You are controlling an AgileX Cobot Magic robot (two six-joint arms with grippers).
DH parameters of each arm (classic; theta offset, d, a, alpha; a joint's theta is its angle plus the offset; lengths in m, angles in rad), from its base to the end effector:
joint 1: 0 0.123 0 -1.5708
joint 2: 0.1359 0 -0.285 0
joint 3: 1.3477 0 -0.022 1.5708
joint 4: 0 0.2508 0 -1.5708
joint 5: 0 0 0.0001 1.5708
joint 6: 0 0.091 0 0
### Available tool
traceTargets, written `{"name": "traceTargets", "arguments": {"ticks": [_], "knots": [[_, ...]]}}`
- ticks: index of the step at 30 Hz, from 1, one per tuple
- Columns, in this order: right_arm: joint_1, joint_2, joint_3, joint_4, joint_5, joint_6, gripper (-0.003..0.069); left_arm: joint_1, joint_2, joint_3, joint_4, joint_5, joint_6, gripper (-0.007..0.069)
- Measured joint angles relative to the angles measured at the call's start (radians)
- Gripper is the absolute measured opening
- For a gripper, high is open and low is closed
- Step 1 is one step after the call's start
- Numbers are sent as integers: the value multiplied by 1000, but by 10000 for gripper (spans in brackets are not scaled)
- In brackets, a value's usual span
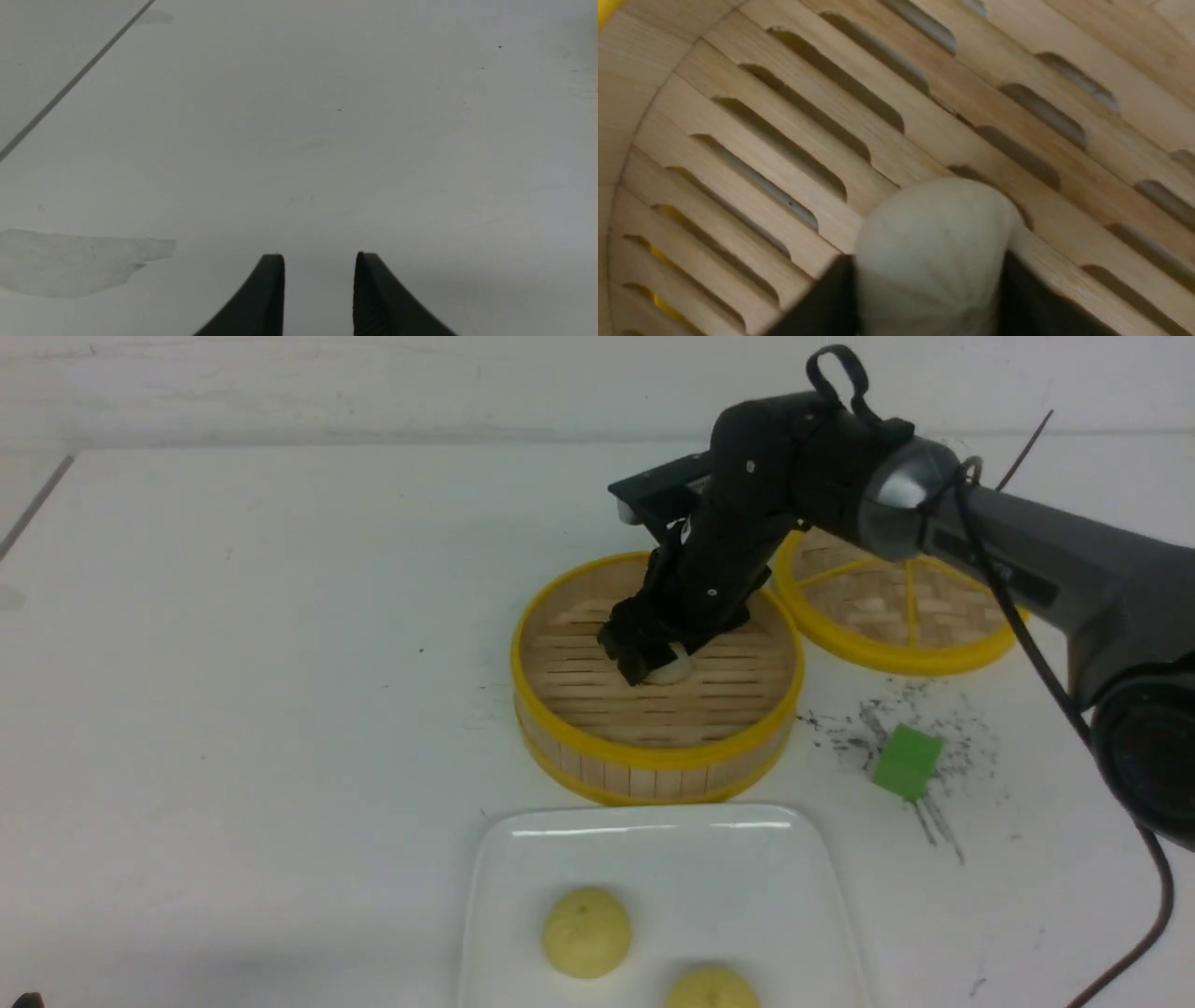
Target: Put the steamed buns into the plate on the white tablecloth.
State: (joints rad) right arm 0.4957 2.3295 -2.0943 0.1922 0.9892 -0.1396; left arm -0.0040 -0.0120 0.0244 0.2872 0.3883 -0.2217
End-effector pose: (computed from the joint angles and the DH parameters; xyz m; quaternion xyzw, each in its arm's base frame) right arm 0.4434 0.2563 0.2049 -0.2711 0.9341 0.1261 0.1948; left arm 0.0521 0.0096 0.1722 -0.0121 0.8039 0.0554 0.5920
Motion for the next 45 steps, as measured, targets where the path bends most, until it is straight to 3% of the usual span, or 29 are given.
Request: {"name": "traceTargets", "arguments": {"ticks": [3, 5, 13, 22, 26, 31, 34, 40, 45], "knots": [[0, -22, -14, -3, 53, 0, 100, 0, 0, 0, 3, 0, 0, 241], [0, -59, -30, -4, 142, 0, 24, 0, 0, 0, 5, 0, 0, 241], [1, -337, 1, 15, 240, 58, 24, 0, 0, 0, 7, 1, 0, 241], [96, -624, 522, 105, 251, 93, 33, 0, 0, 0, 73, 6, 0, 241], [149, -617, 702, 102, 149, 97, 66, 0, 0, 0, 87, 8, 0, 241], [162, -568, 811, 88, -48, 109, 206, 0, 0, 0, 89, 8, 0, 241], [162, -527, 823, 83, -129, 140, 358, 0, 0, 0, 89, 8, 0, 241], [162, -488, 823, 83, -142, 140, 573, 0, 0, 0, 89, 8, 0, 241], [161, -494, 775, 67, -23, 140, 606, 0, 0, 0, 90, 8, 0, 241]]}}
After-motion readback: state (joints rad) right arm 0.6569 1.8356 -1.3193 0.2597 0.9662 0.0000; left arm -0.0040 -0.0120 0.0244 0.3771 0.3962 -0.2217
